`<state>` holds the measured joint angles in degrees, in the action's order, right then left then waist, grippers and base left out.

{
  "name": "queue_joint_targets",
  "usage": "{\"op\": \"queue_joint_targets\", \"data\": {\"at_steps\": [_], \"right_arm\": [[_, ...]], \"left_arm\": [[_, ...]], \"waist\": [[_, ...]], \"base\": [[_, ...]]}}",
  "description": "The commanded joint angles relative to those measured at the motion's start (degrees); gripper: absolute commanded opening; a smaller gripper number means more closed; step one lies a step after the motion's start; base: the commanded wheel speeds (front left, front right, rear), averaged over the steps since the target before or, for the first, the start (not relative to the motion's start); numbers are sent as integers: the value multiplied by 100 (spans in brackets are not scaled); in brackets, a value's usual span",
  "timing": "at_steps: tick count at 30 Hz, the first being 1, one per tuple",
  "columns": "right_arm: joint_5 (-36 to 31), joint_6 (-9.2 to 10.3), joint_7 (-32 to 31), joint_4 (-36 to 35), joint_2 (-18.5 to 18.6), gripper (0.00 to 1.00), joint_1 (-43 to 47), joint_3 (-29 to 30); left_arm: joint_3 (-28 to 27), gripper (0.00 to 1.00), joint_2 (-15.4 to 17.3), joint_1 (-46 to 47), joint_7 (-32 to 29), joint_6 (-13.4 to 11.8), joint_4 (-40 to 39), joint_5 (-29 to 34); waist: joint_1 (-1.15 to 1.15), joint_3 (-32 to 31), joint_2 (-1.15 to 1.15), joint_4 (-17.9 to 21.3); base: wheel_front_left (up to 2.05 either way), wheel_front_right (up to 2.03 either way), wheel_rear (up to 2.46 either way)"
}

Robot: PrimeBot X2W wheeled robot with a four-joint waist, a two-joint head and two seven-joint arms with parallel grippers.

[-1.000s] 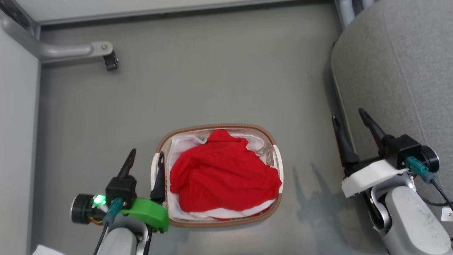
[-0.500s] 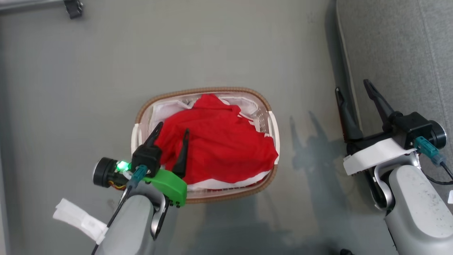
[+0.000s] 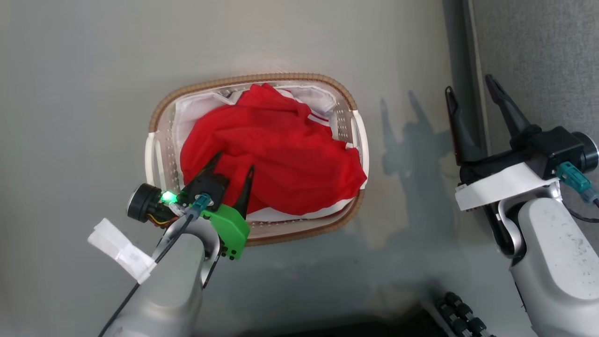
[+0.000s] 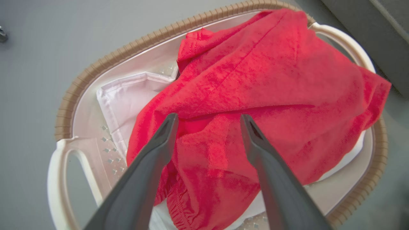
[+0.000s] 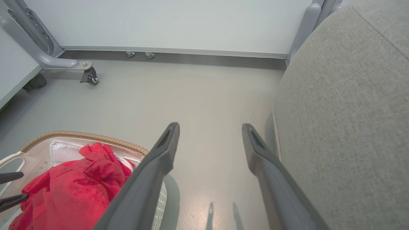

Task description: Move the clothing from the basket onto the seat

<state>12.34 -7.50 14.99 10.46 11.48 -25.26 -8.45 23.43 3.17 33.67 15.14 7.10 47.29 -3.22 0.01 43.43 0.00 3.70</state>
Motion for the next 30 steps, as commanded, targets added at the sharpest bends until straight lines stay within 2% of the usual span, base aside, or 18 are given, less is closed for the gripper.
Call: {"op": "queue_joint_targets", "data": {"at_steps": [1,16,21,25,30], "right_arm": [[-23,2,29,-27,15,100,-40,-25],[-68,2,29,-156,-51,100,-129,-131],[-74,2,29,-190,-88,100,-161,-194],[-46,2,29,-184,-121,100,-200,-243],[-14,2,29,-149,-175,100,-226,-296]], "left_arm": [[81,100,86,145,1,33,117,63],[923,100,376,1031,2,39,732,-227],[1203,100,377,1275,1,39,1033,-407],[1690,100,301,1399,0,40,1409,-791],[2354,100,281,1496,-3,40,1735,-1593]], "waist": [[-1,231,0,76],[-1,802,0,214],[-1,894,0,263],[-1,922,0,323],[-1,932,0,389]], "base": [[0,0,0],[0,0,0],[0,0,0],[0,0,0],[0,0,0]]}}
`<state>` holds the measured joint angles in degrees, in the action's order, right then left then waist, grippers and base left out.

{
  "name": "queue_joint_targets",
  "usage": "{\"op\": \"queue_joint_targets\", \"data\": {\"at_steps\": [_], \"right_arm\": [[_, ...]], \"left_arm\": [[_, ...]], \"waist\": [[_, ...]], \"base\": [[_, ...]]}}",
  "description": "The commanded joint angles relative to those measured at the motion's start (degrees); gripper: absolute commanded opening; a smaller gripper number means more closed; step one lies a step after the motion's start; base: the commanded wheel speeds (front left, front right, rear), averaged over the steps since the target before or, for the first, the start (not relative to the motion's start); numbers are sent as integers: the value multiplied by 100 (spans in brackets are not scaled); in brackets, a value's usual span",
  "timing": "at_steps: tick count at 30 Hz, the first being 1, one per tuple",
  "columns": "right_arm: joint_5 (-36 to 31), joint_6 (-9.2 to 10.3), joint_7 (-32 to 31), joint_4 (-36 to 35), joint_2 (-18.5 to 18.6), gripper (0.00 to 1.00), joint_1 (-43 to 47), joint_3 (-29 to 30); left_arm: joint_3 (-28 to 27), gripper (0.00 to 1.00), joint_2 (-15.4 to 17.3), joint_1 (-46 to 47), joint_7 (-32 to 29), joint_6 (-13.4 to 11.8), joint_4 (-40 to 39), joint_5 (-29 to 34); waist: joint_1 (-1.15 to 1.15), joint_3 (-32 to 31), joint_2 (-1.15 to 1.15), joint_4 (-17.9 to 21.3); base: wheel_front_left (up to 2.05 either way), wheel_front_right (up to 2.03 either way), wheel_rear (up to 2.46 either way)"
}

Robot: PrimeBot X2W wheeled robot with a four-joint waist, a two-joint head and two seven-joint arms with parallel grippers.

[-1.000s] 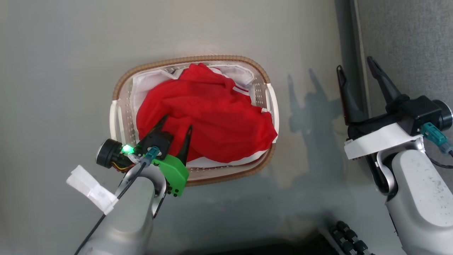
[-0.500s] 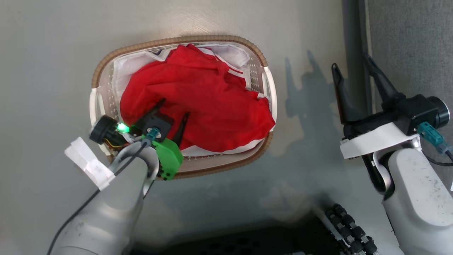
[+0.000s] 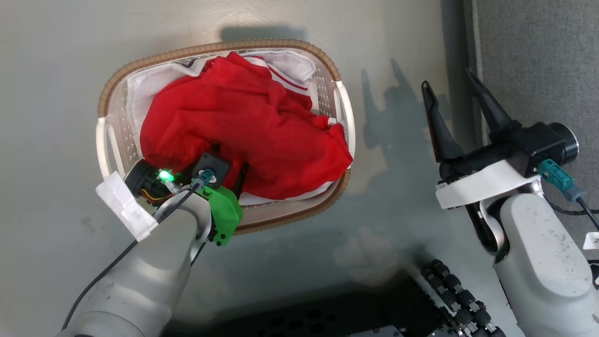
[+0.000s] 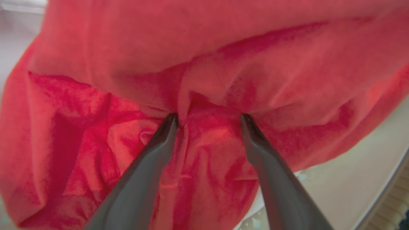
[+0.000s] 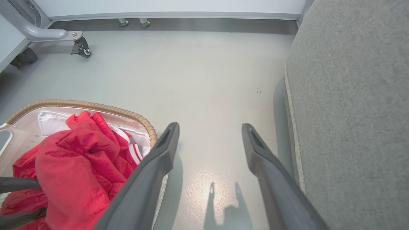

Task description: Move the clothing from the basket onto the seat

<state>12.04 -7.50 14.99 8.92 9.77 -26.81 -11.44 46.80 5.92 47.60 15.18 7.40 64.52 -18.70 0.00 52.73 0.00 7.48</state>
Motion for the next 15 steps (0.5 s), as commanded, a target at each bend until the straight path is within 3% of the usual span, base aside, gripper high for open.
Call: {"op": "queue_joint_targets", "data": {"at_steps": [1,9,15], "right_arm": [[23,2,29,12,-14,100,-71,-3],[29,2,29,31,-43,100,-60,-25],[10,2,29,17,-60,100,-70,-64]], "left_arm": [[121,100,-5,104,-42,10,45,-228],[756,100,50,339,-449,11,132,-1412],[1018,100,16,577,-285,11,221,-1797]], "waist": [[0,2,0,17],[0,27,0,34],[0,65,0,54]], "base": [[0,0,0],[0,0,0],[0,0,0]]}}
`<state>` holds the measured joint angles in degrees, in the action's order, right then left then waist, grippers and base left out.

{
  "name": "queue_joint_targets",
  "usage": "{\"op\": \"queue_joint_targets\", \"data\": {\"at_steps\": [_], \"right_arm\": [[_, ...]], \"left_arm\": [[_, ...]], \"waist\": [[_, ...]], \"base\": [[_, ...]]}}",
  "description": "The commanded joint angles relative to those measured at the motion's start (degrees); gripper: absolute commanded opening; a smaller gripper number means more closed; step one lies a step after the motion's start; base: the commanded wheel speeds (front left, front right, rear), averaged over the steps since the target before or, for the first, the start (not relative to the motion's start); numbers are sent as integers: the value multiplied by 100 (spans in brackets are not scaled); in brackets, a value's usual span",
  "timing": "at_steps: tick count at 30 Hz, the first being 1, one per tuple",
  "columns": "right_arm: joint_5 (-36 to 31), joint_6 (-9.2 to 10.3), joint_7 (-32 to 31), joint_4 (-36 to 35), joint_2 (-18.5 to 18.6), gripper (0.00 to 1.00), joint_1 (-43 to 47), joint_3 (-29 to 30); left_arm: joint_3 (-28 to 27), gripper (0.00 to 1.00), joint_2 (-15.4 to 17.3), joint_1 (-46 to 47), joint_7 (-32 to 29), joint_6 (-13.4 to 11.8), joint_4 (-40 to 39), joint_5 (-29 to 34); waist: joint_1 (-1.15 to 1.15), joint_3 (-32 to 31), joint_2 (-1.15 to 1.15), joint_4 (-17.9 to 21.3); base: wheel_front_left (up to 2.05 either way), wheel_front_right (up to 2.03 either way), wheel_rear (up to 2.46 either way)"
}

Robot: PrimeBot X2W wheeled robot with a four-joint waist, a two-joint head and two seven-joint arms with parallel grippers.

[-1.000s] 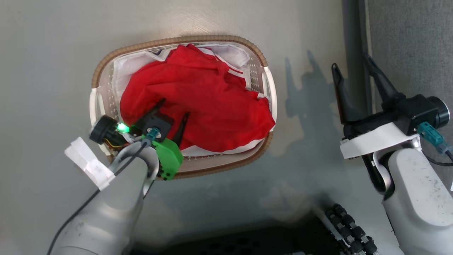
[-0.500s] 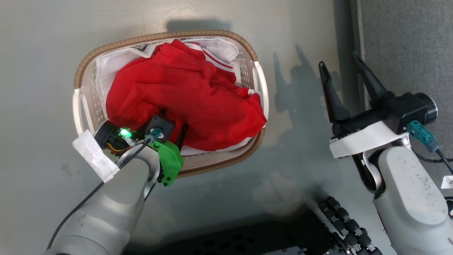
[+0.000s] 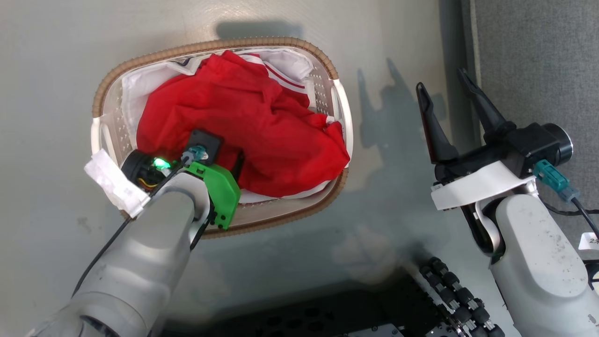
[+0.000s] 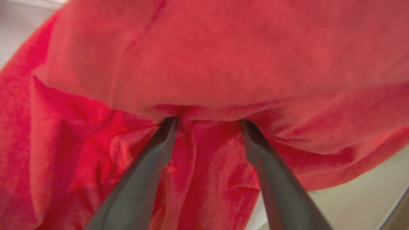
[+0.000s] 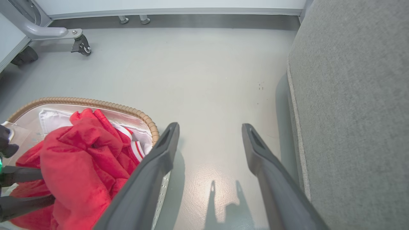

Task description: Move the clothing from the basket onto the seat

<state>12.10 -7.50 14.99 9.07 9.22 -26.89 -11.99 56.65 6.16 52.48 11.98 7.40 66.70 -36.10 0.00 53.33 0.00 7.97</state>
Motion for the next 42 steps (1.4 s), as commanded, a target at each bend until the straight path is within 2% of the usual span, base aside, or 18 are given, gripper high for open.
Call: {"op": "queue_joint_targets", "data": {"at_steps": [1,12,14,24,30,42], "right_arm": [[10,2,29,9,-5,100,-67,-13],[36,2,29,49,-56,100,-84,-14],[42,2,29,54,-62,100,-93,-10],[58,2,29,162,-99,100,-53,26],[98,2,29,275,-113,100,24,-47],[168,2,29,563,-106,100,450,-168]], "left_arm": [[70,100,-26,121,56,11,11,-99],[405,100,-118,365,278,11,112,-517],[491,0,-124,362,289,11,82,-589],[724,0,-15,244,332,11,-212,-950],[368,0,119,-103,328,11,-632,-926],[-601,0,204,-1254,326,11,-1604,-354]], "waist": [[0,11,0,11],[0,67,0,88],[0,65,0,96],[0,-247,0,75],[0,-713,0,21],[0,-2006,0,-246]], "base": [[0,0,0],[0,0,0],[0,0,0],[0,0,0],[0,0,0],[0,0,0]]}}
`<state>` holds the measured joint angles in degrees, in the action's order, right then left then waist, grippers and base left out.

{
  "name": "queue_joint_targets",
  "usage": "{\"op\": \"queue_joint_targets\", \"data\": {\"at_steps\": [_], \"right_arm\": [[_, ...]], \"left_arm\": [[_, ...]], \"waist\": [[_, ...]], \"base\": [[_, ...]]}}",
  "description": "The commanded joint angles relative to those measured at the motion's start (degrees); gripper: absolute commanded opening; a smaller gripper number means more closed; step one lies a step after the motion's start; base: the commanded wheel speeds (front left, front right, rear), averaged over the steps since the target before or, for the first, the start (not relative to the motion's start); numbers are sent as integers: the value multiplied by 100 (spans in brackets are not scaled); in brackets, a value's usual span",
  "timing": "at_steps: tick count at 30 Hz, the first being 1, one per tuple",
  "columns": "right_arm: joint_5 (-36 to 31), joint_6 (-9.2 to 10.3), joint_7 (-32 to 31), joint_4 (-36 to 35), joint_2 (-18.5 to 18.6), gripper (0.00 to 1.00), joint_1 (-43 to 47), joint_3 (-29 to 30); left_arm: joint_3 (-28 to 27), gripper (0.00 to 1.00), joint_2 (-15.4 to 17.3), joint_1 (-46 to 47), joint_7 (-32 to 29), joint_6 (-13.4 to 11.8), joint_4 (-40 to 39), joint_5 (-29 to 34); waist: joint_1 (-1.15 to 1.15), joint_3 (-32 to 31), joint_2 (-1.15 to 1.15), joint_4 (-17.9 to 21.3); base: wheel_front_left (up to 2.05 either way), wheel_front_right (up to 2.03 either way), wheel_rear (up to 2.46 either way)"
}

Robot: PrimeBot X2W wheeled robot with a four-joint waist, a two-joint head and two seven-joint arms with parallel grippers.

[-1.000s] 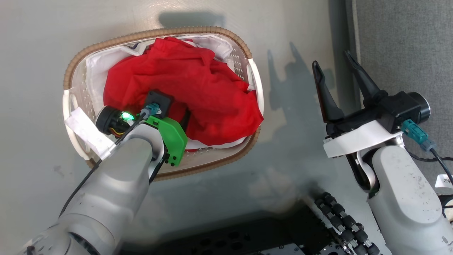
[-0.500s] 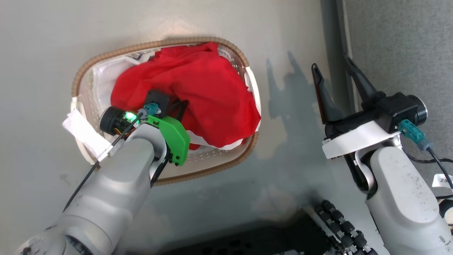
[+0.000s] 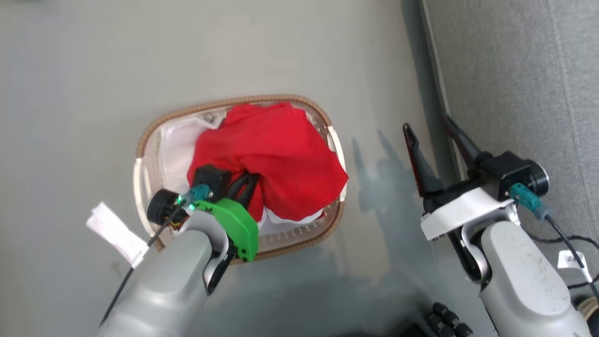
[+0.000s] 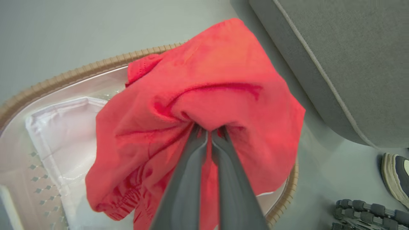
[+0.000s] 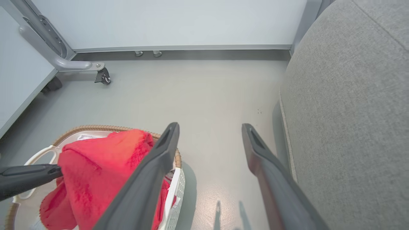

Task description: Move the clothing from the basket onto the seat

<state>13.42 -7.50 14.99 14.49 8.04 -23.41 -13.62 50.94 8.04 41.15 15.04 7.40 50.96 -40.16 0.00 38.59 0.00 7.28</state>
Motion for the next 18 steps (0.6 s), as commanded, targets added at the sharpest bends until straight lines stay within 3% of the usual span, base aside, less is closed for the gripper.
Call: {"op": "queue_joint_targets", "data": {"at_steps": [1,18], "right_arm": [[38,2,29,64,8,100,142,-20],[101,2,29,347,-83,100,1021,-98]], "left_arm": [[-173,0,27,-237,20,11,-124,85],[-1787,0,31,-1981,22,11,-1575,1090]], "waist": [[0,-672,0,-200],[0,-2403,0,-375]], "base": [[0,0,0],[0,0,0]]}}
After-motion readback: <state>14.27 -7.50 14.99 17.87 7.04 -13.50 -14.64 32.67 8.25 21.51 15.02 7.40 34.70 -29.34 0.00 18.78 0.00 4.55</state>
